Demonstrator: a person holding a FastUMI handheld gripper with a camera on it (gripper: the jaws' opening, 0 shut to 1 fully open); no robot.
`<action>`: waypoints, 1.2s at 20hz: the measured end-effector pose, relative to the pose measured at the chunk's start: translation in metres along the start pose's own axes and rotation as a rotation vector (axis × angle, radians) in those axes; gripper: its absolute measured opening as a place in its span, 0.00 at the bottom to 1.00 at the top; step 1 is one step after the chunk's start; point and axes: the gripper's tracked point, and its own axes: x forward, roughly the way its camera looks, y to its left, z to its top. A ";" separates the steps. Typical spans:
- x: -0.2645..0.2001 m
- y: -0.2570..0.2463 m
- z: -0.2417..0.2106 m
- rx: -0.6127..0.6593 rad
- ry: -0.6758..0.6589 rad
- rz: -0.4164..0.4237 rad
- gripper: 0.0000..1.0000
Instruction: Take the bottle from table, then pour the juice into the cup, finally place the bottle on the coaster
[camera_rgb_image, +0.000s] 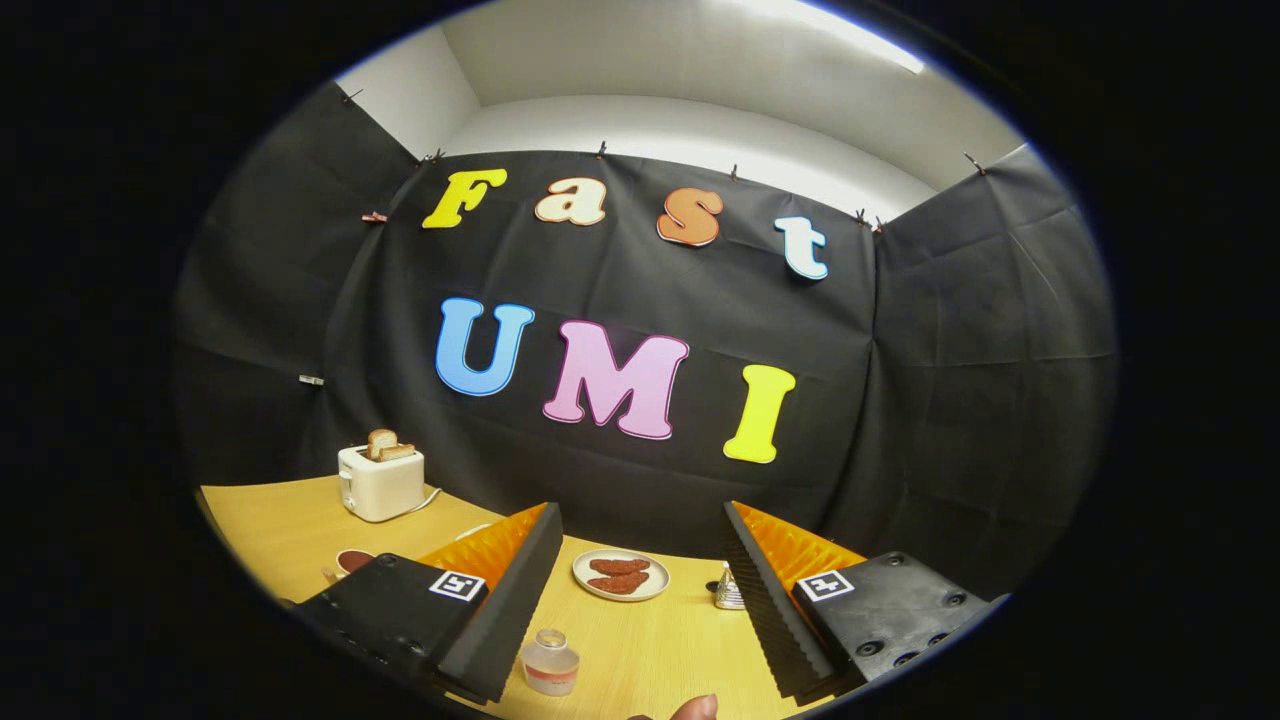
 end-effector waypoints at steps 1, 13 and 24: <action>0.001 -0.001 0.000 -0.005 -0.003 0.002 0.97; 0.001 0.002 -0.011 0.080 -0.078 0.045 0.97; 0.005 0.049 -0.131 0.130 -0.019 0.135 0.97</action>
